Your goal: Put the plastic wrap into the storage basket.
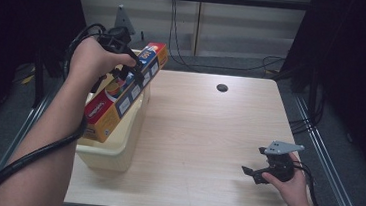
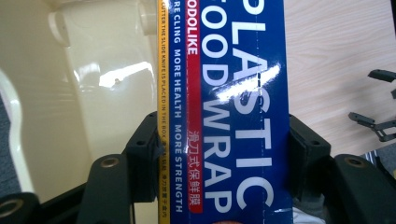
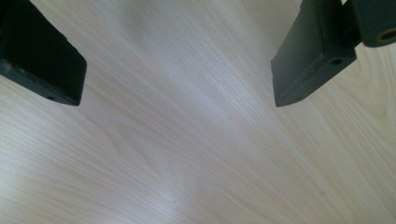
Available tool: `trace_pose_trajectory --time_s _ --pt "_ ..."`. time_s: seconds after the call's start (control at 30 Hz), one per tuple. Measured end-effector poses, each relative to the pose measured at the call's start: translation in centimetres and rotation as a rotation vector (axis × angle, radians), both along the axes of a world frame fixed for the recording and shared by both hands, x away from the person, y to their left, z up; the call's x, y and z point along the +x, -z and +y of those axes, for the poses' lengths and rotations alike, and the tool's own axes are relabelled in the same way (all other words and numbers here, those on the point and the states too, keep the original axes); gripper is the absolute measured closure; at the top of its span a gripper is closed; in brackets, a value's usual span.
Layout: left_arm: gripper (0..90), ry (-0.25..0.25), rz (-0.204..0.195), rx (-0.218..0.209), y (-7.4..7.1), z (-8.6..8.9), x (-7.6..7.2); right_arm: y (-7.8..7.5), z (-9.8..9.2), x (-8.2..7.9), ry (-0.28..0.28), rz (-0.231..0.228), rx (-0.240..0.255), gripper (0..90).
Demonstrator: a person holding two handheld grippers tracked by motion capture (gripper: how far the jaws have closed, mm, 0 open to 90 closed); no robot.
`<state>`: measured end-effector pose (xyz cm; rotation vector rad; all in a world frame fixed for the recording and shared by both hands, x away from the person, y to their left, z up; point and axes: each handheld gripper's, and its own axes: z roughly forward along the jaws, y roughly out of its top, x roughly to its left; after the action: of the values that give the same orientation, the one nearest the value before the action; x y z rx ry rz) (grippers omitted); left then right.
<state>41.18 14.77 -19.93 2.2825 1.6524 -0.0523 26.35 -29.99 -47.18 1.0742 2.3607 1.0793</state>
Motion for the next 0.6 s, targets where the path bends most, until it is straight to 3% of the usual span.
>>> trace_pose_trajectory --time_s 0.6 --pt "40.8 -0.043 -0.004 0.007 -0.1 2.0 -0.8 0.0 0.2 0.2 -0.008 -0.004 -0.002 3.3"
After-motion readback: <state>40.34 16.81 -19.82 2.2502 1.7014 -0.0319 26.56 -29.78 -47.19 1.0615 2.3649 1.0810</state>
